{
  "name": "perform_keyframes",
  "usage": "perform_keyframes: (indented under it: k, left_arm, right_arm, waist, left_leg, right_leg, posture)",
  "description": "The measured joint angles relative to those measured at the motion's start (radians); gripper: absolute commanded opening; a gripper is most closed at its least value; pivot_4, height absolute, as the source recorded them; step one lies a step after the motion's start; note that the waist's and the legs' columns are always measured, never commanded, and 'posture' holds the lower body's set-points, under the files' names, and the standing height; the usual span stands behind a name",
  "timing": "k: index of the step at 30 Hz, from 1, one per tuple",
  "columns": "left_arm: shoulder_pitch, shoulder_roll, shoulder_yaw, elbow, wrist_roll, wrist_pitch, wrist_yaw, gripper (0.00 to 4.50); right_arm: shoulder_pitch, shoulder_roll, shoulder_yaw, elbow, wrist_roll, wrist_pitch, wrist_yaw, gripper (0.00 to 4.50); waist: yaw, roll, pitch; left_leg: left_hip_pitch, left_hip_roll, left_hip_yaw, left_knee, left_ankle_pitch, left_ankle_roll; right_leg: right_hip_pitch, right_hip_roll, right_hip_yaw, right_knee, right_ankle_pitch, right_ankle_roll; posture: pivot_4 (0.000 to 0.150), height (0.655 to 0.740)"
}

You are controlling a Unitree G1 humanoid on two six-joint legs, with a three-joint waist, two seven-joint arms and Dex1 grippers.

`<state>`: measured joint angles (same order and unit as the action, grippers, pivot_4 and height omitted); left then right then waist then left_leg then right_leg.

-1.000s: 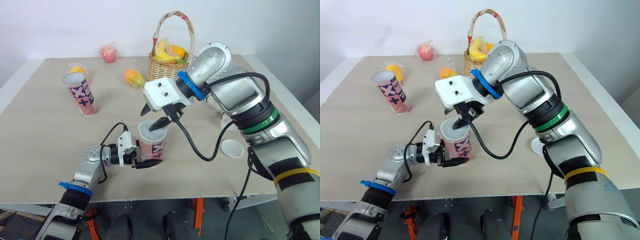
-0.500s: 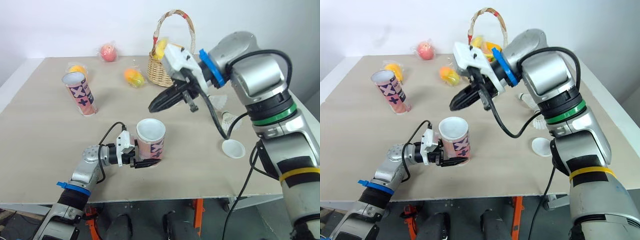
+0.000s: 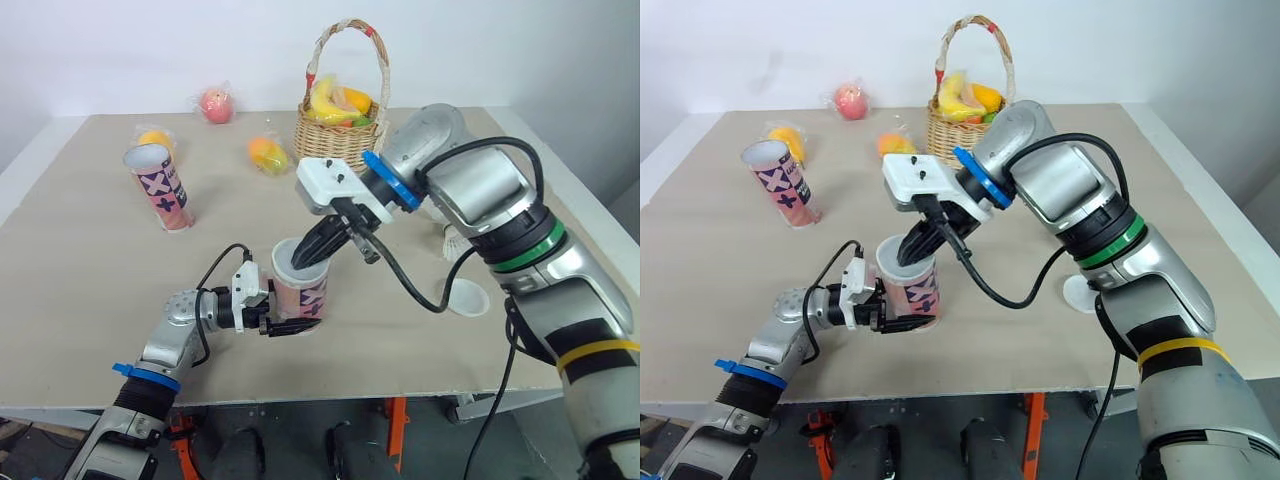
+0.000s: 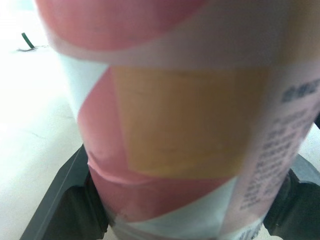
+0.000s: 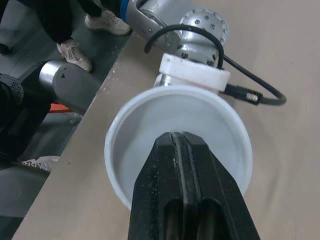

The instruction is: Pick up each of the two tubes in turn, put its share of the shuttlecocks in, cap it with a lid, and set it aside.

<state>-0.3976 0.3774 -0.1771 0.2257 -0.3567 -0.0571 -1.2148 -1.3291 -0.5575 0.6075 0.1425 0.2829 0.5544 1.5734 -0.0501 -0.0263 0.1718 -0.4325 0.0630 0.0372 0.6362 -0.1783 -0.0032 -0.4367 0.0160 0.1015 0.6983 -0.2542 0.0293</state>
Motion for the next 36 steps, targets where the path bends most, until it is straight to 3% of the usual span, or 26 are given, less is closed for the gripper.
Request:
perform_keyframes:
  k: [5, 11, 16, 20, 23, 24, 28, 33, 36]
  left_arm:
    - [0.002, 0.001, 0.000, 0.001, 0.002, 0.017, 0.008, 3.34]
    - [0.012, 0.004, 0.000, 0.020, 0.013, 0.039, 0.038, 3.34]
    - [0.017, 0.005, 0.002, 0.017, 0.014, 0.037, 0.041, 3.34]
    - [0.024, 0.004, 0.007, -0.006, 0.003, 0.031, 0.026, 3.34]
    - [0.023, -0.001, 0.008, -0.012, 0.000, 0.019, 0.020, 3.34]
    - [0.023, -0.001, 0.009, -0.012, -0.001, 0.017, 0.017, 3.34]
    - [0.012, -0.004, 0.006, -0.009, 0.004, 0.012, 0.008, 3.34]
    - [-0.010, 0.000, -0.001, 0.008, 0.026, -0.014, -0.001, 3.34]
    - [-0.032, -0.006, -0.009, 0.031, 0.034, -0.015, -0.015, 4.33]
  right_arm:
    - [0.002, 0.004, 0.041, -0.032, -0.133, -0.172, -0.003, 0.04]
    - [0.020, 0.038, 0.064, -0.015, -0.272, -0.365, -0.025, 0.04]
    - [0.043, 0.063, -0.004, 0.050, -0.217, -0.300, -0.005, 0.04]
    - [0.045, 0.055, -0.090, 0.124, -0.083, -0.129, -0.001, 1.30]
    - [0.045, -0.008, -0.182, 0.122, -0.002, -0.030, -0.001, 2.64]
    - [0.045, -0.025, -0.206, 0.122, 0.010, -0.008, -0.001, 2.89]
    - [0.098, -0.154, -0.329, 0.031, 0.102, 0.121, -0.002, 2.89]
    - [0.339, -0.260, -0.428, -0.172, 0.155, 0.165, -0.051, 2.89]
    - [0.545, -0.296, -0.464, -0.303, 0.163, 0.199, -0.146, 2.97]
  waist:
    - [0.000, 0.000, -0.002]
    - [-0.006, -0.005, -0.016]
    - [-0.015, -0.006, -0.017]
    - [-0.020, -0.006, -0.016]
    - [-0.015, -0.006, -0.016]
    - [-0.012, -0.006, -0.016]
    - [0.003, -0.006, -0.016]
    - [0.005, -0.005, -0.015]
    - [0.005, -0.004, -0.014]
  left_leg:
    - [0.003, 0.000, 0.000, 0.000, 0.000, 0.000]
    - [0.028, 0.000, 0.000, -0.004, -0.001, -0.002]
    - [0.033, 0.000, -0.001, -0.004, -0.002, -0.004]
    - [0.020, -0.001, -0.001, -0.005, -0.002, -0.004]
    - [0.009, -0.003, -0.004, -0.005, -0.006, -0.005]
    - [0.009, -0.004, -0.005, -0.005, -0.008, -0.004]
    - [0.007, -0.005, -0.008, -0.004, -0.015, -0.005]
    - [0.007, -0.006, -0.010, -0.002, -0.022, 0.001]
    - [0.006, -0.008, -0.009, 0.000, -0.022, 0.000]
  right_leg:
    - [0.003, 0.000, 0.000, 0.000, 0.000, 0.000]
    - [0.021, 0.000, 0.000, 0.000, -0.006, -0.010]
    - [0.027, -0.002, -0.001, -0.001, -0.007, -0.011]
    - [0.017, -0.003, -0.002, -0.001, -0.006, -0.010]
    - [0.010, -0.003, -0.001, -0.001, -0.006, -0.008]
    - [0.010, -0.003, -0.001, -0.001, -0.008, -0.008]
    - [0.011, -0.003, -0.003, -0.001, -0.014, -0.008]
    - [0.013, -0.003, -0.004, -0.001, -0.019, -0.006]
    - [0.013, -0.004, -0.003, -0.001, -0.020, -0.005]
  posture:
    - [0.150, 0.7400]
    - [0.150, 0.7400]
    - [0.150, 0.7400]
    - [0.150, 0.7400]
    - [0.150, 0.7400]
    - [0.150, 0.7400]
    - [0.150, 0.7400]
    - [0.150, 0.7400]
    - [0.150, 0.7400]
